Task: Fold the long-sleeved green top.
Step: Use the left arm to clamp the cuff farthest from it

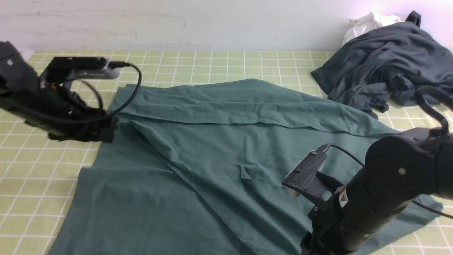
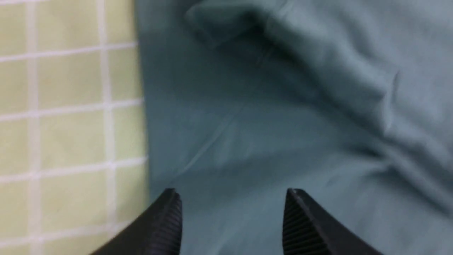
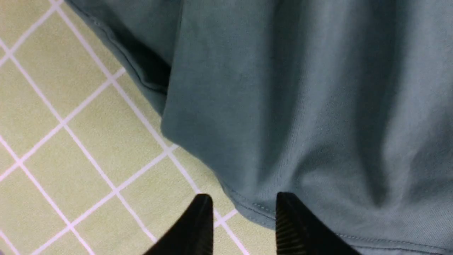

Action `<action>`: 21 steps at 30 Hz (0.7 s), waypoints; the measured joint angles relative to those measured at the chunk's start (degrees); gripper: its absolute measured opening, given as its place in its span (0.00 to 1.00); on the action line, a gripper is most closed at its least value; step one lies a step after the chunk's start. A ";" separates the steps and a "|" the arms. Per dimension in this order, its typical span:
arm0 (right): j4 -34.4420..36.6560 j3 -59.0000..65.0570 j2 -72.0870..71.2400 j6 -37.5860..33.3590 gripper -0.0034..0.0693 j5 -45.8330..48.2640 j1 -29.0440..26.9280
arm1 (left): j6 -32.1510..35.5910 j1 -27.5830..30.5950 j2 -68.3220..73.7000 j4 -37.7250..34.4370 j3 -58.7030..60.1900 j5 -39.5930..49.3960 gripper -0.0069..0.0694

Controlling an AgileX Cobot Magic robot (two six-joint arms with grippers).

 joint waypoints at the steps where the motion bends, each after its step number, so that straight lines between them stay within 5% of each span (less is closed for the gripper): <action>1: 0.00 0.00 0.00 0.00 0.42 0.00 0.00 | 0.41 -0.08 1.74 -2.32 -2.00 0.61 0.56; 4: -0.04 -0.50 0.00 0.00 0.41 0.16 0.00 | 2.04 -0.77 9.37 -7.33 -8.12 3.28 0.45; 11: -0.73 -4.06 0.00 0.00 0.21 0.33 0.00 | 3.16 -3.43 21.27 -8.78 -19.41 5.94 0.11; 17: -2.55 -5.85 0.00 0.00 0.10 -1.17 0.00 | 4.85 -5.93 23.22 -9.72 -23.56 -3.81 0.09; 21: -3.53 -6.27 0.00 0.00 0.07 -2.55 0.00 | 13.03 -7.01 23.60 -9.43 -24.09 -9.58 0.12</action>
